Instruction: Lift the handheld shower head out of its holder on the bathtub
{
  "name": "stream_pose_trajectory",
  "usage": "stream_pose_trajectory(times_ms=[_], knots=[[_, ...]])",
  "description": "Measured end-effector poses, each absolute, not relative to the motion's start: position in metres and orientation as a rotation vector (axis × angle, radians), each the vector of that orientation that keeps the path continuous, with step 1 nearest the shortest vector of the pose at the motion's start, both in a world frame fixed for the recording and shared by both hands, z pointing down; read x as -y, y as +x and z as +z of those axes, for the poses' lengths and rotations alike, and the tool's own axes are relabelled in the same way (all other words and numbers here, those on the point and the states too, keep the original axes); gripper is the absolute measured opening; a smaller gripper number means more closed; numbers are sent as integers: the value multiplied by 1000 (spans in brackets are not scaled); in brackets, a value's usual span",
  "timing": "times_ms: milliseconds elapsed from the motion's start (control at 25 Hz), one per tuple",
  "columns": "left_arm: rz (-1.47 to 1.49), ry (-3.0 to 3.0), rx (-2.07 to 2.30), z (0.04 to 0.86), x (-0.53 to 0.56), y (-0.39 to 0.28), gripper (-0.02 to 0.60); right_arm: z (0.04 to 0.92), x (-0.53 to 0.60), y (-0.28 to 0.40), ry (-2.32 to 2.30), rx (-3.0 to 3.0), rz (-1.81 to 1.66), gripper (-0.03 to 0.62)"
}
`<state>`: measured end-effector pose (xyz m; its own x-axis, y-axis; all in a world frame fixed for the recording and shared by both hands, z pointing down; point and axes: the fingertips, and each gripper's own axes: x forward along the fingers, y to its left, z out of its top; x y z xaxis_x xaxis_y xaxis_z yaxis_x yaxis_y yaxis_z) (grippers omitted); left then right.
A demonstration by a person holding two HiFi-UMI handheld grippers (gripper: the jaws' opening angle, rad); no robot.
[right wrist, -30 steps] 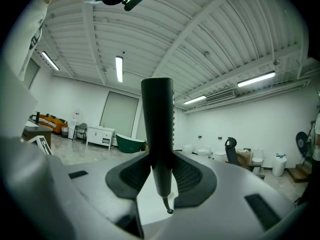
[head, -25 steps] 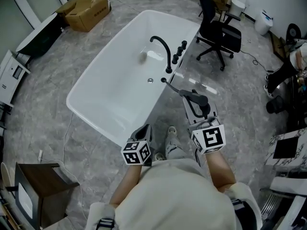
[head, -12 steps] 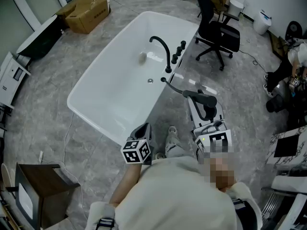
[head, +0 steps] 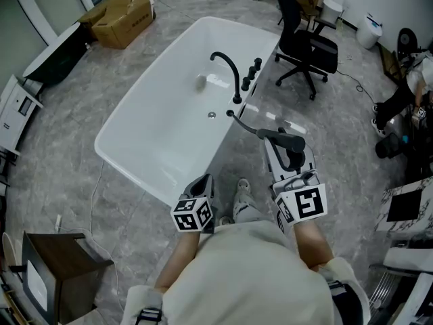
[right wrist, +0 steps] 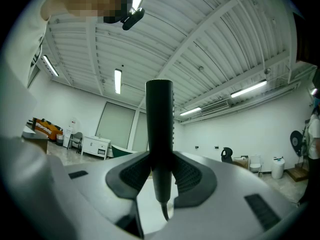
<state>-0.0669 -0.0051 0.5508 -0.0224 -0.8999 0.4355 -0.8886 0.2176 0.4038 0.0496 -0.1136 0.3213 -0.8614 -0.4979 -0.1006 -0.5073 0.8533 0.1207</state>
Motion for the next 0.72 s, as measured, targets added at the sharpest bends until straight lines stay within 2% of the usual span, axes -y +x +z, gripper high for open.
stream_pose_trajectory(times_ms=[720], knots=[[-29, 1650, 1871, 554, 10, -66, 20, 325, 112, 43, -765, -2983, 210, 143]])
